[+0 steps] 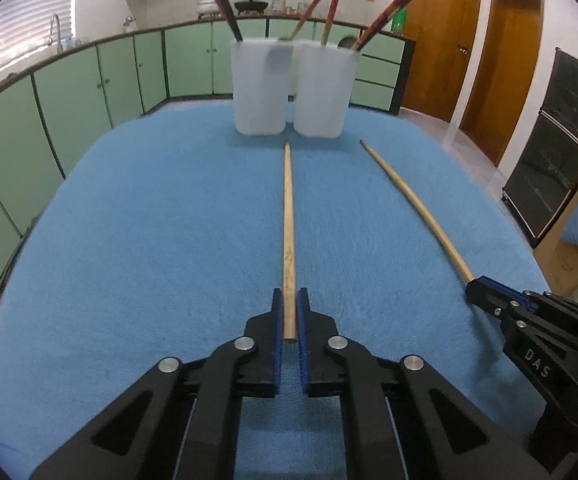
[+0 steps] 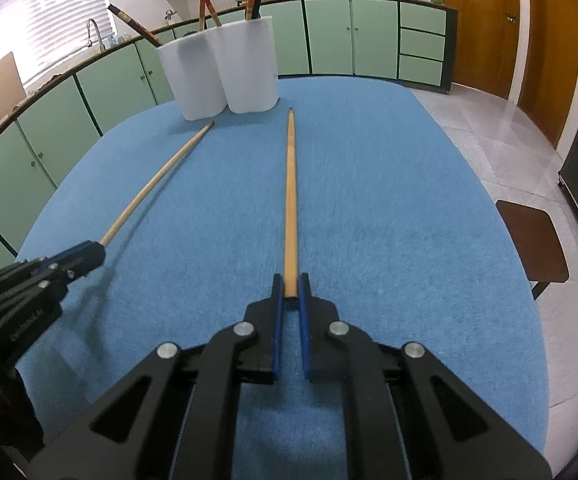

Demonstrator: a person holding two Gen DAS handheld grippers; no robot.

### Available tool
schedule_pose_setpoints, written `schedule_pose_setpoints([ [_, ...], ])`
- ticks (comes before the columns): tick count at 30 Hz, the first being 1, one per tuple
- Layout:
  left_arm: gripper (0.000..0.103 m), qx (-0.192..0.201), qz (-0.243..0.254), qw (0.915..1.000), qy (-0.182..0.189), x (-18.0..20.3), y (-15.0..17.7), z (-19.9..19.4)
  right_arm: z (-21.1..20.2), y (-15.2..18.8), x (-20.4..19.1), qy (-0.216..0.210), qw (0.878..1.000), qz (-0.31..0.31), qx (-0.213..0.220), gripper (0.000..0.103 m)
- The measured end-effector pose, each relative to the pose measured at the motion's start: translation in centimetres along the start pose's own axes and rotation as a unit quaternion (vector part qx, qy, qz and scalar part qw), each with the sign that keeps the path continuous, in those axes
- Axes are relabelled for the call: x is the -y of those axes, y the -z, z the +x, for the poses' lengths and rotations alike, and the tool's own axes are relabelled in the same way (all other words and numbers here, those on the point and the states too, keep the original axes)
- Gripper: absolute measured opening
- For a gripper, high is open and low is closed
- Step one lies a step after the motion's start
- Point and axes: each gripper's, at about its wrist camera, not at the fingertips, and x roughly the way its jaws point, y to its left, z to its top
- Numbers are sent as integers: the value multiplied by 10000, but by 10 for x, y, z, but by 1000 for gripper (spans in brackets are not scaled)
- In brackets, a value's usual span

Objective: Organize utensils
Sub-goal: 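Lift both plain chopsticks up above the white holder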

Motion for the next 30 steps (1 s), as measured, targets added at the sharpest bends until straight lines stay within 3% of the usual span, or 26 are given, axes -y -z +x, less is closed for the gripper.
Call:
schedule_pose_setpoints([
  [7, 7, 531, 110, 9985, -18, 0, -25, -42, -36, -17, 0, -69, 9988, -158, 461, 6],
  [19, 7, 1481, 191, 9885, 225, -8, -94, -101, -115, -100, 12, -491, 9883, -216, 1431, 6],
  [24, 7, 1602, 198, 9860, 411, -12, -117, -110, -128, -137, 11, -696, 9845, -323, 1580, 6],
  [30, 7, 1672, 256, 9841, 547, -13, -138, -113, -132, -179, 9, -1028, 9832, -481, 1433, 6],
])
